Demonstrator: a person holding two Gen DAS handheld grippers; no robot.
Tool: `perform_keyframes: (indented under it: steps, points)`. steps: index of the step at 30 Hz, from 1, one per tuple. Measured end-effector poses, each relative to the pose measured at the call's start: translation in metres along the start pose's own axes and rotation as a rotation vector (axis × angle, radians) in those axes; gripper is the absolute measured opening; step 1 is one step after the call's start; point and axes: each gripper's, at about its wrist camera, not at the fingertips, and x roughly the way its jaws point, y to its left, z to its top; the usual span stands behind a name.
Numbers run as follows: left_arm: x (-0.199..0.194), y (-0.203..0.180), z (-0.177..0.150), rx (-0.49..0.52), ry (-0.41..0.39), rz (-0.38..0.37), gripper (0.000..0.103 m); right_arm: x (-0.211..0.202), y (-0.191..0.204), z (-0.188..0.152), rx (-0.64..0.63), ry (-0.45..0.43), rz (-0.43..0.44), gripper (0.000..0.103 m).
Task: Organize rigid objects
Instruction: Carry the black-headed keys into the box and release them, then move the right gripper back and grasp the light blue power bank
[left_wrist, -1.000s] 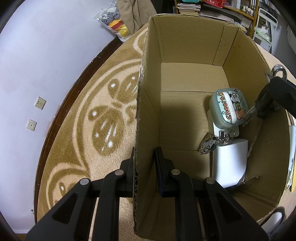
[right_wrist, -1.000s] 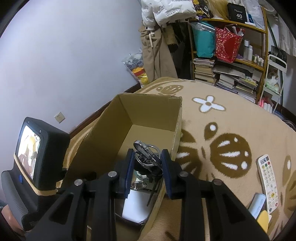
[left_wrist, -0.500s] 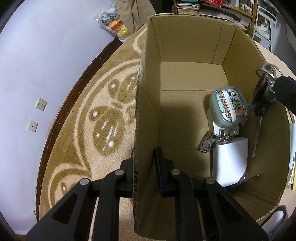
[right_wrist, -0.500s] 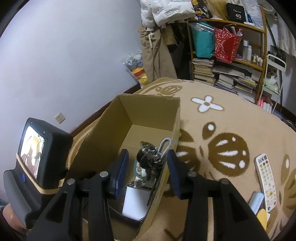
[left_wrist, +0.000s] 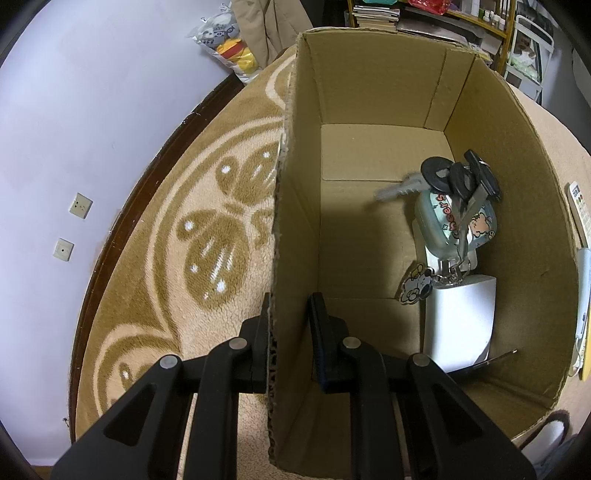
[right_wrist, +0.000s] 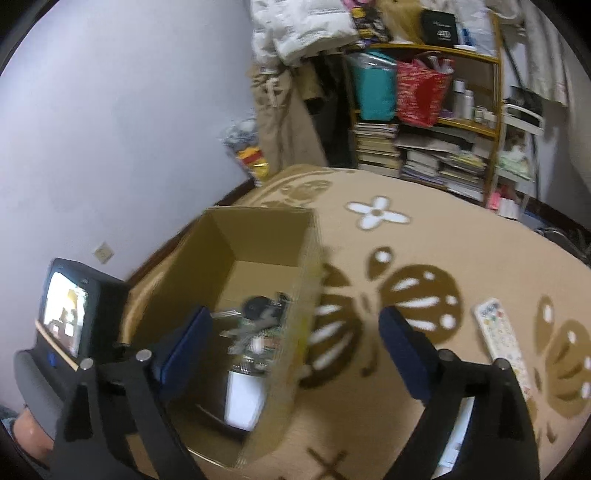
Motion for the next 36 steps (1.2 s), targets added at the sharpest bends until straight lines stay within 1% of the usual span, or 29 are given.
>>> perform_keyframes:
  steps: [3,9,11,13,15,18,21,23,29,32,36]
  points:
    - [0.0,0.0,0.0,0.0,0.0,-0.002,0.017,-0.001,-0.018,-0.005,0.022,0.022,-0.063,0.099]
    - [0.001,0.002,0.0,-0.002,0.002,-0.004,0.017,0.001,-0.056,-0.023,0.082,0.086,-0.135,0.099]
    - [0.001,0.001,0.0,-0.001,0.002,-0.003,0.017,0.002,-0.068,-0.031,0.109,0.105,-0.152,0.099]
    - [0.001,0.001,0.0,-0.001,0.001,-0.003,0.017,-0.002,-0.079,-0.039,0.139,0.096,-0.146,0.099]
    - [0.002,0.001,0.0,-0.002,0.002,-0.004,0.017,-0.003,-0.089,-0.049,0.179,0.108,-0.148,0.099]
    - [0.002,0.001,0.0,-0.001,0.001,-0.005,0.018,0.001,-0.106,-0.063,0.236,0.154,-0.177,0.099]
    - [0.002,0.001,0.0,-0.001,0.0,-0.002,0.018,0.007,-0.119,-0.071,0.282,0.194,-0.209,0.099]
    - [0.002,0.001,0.0,0.001,0.0,0.0,0.018,0.011,-0.125,-0.073,0.302,0.214,-0.246,0.099]
    - [0.002,-0.001,-0.001,0.003,0.001,0.004,0.018,0.025,-0.135,-0.084,0.343,0.283,-0.251,0.099]
    - [0.002,-0.001,-0.001,0.005,0.0,0.004,0.018,0.028,-0.134,-0.085,0.328,0.278,-0.269,0.099]
    - [0.002,-0.001,-0.001,0.005,0.0,0.003,0.018,0.03,-0.132,-0.084,0.319,0.269,-0.27,0.099]
